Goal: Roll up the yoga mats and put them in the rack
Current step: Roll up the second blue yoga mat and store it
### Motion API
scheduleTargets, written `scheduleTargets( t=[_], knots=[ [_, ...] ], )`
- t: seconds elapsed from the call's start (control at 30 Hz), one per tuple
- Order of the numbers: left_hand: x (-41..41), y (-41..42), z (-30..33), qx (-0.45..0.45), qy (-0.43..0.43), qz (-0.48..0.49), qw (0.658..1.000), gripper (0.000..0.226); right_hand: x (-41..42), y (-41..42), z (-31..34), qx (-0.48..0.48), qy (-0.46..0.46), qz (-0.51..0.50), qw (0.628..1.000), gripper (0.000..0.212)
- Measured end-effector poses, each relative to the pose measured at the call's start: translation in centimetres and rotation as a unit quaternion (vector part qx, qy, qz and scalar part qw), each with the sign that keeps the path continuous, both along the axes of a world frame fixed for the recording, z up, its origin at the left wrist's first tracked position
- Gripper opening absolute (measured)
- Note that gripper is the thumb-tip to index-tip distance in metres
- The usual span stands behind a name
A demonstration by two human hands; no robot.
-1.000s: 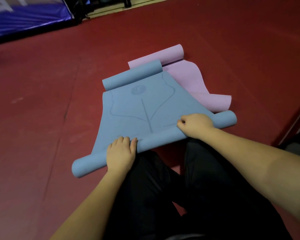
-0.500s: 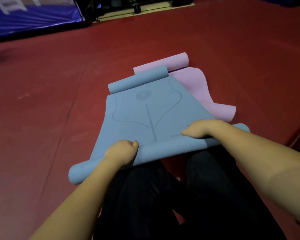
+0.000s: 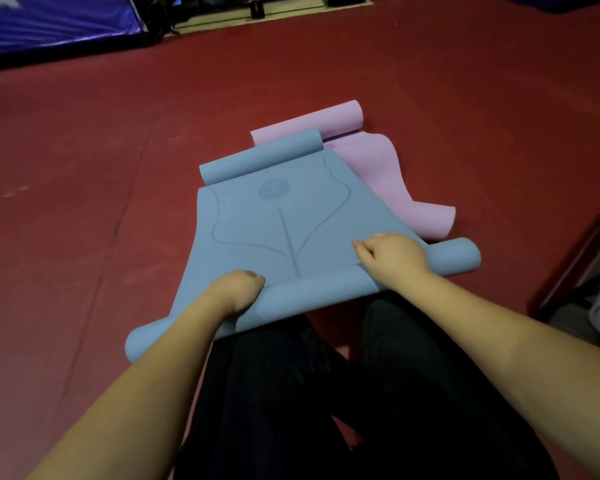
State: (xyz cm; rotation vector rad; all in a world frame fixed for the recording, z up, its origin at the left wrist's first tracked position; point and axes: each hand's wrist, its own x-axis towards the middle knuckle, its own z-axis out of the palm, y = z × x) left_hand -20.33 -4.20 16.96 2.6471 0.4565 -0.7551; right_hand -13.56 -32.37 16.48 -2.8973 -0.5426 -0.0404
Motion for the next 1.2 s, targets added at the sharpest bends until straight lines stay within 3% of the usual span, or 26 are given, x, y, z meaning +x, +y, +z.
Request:
scheduleTargets(
  t=[0.23, 0.43, 0.53, 0.67, 0.77, 0.87, 1.0, 1.2],
  knots=[
    [1.3, -0.1, 0.7, -0.025, 0.056, -0.018, 0.998, 0.039, -2.2, -1.1, -2.3, -0.008, -0.032, 0.050, 0.998, 0.062],
    [1.3, 0.3, -0.1, -0.011, 0.031, 0.018, 0.999, 0.039, -1.3, 0.3, -1.7, -0.043, -0.030, 0.032, 0.998, 0.067],
    [0.0, 0.3, -0.4, 0.045, -0.083, 0.042, 0.995, 0.036, -0.6, 0.8, -1.3, -0.066, -0.038, 0.039, 0.996, 0.070],
    [-2.3, -0.1, -1.3, 0.060, -0.231, 0.078, 0.968, 0.043, 0.0, 1.1, -1.1, -0.083, 0.000, 0.027, 0.996, 0.052],
    [-4.5, -0.5, -2.3, 0.121, -0.296, 0.009, 0.948, 0.048, 1.0, 1.3, -0.7, -0.093, 0.054, 0.013, 0.994, 0.057],
    [-5.3, -0.4, -2.6, 0.152, -0.283, -0.040, 0.946, 0.059, 1.8, 1.6, -0.2, -0.111, 0.075, 0.023, 0.991, 0.061],
    [-4.2, -0.4, -1.7, 0.140, -0.265, -0.036, 0.953, 0.070, 2.2, 1.6, 0.6, -0.124, 0.098, 0.008, 0.987, 0.062],
    [-2.6, 0.1, 0.9, 0.144, -0.245, -0.056, 0.957, 0.056, 3.4, 1.8, 3.6, -0.142, 0.157, 0.009, 0.977, 0.067]
  ],
)
